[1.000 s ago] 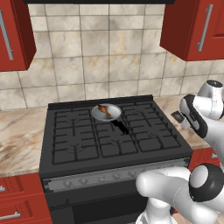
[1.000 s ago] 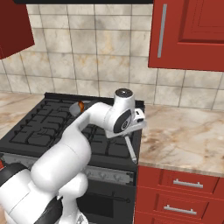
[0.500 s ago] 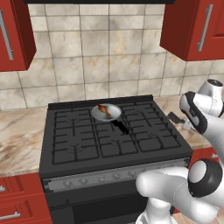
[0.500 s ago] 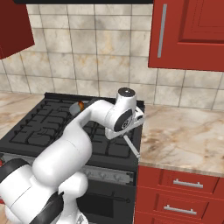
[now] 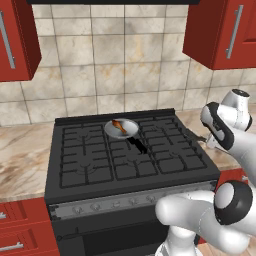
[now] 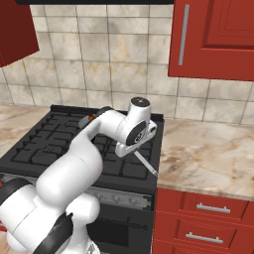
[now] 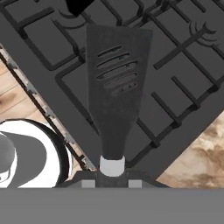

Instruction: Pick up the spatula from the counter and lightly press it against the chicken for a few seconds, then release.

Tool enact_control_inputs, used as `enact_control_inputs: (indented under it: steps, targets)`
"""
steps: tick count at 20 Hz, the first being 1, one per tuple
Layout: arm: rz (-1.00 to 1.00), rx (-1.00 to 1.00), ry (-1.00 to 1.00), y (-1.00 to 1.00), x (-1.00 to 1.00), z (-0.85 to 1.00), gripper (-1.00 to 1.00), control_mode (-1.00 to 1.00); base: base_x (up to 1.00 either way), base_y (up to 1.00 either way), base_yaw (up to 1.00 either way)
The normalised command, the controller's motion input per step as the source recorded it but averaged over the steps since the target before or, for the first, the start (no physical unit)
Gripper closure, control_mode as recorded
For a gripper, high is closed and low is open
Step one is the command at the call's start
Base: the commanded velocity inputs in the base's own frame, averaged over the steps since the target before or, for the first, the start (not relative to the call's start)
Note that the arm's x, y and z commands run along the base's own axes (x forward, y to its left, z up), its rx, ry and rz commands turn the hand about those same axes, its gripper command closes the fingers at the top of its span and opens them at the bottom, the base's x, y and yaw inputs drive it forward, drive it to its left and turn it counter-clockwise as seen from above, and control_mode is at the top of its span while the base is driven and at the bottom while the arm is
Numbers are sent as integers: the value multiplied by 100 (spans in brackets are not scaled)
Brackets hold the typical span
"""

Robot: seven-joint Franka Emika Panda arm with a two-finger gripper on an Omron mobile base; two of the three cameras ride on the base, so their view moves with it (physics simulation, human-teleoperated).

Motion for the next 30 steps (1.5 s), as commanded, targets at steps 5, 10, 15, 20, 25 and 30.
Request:
enact_control_inputs:
  steps: [5,10,15,20,25,30]
  targets:
    - [14,0,0,25,8,0,100,-100,0,0,0]
    - [5,-3,0,36,17,0,100,-100,0,0,0]
    - [1,-1,0,32,35,0,100,-100,0,0,0]
    - [2,-1,0,21,42,0,100,-100,0,0,0]
    - [10,0,0,10,30,0,100,-100,0,0,0]
    - [11,0,0,10,31,0,100,-100,0,0,0]
